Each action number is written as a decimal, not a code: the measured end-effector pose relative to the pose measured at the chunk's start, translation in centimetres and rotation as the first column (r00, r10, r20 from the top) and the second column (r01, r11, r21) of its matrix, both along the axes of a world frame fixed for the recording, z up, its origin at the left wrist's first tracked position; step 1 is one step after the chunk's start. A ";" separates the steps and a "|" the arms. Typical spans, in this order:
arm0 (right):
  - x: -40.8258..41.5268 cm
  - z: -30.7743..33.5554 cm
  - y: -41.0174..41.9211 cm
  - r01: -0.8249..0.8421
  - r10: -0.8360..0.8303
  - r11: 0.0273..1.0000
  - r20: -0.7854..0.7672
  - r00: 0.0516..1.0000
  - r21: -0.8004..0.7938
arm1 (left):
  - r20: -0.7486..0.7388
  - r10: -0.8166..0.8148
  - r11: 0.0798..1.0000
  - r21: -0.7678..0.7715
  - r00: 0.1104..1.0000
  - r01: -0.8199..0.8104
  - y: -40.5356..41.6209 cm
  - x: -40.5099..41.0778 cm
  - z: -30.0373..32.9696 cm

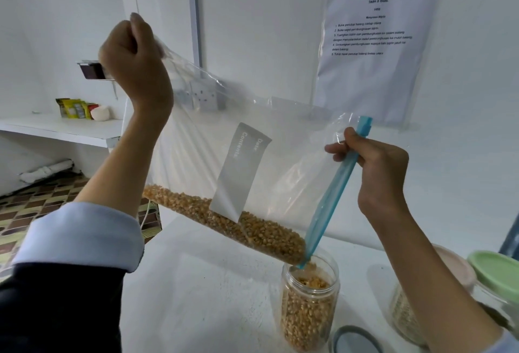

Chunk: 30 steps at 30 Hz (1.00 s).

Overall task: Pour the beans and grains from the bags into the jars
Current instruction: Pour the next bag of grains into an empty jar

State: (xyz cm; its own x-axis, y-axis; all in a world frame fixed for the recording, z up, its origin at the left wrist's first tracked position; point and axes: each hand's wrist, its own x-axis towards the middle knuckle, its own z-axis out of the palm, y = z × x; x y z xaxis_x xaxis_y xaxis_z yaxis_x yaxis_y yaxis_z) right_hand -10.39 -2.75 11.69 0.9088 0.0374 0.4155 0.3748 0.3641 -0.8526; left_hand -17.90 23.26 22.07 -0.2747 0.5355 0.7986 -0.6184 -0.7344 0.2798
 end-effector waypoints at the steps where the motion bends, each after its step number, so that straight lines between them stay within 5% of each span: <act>1: -0.1 0.0 0.0 0.017 -0.017 1.000 0.000 1.000 0.022 | 0.001 -0.004 1.000 -0.001 1.000 0.004 0.0 -0.1 0.1; 30: -0.3 0.3 0.5 0.009 -0.009 0.999 -0.005 1.000 0.035 | 0.003 0.055 0.998 -0.025 0.998 -0.055 0.6 -1.1 -0.1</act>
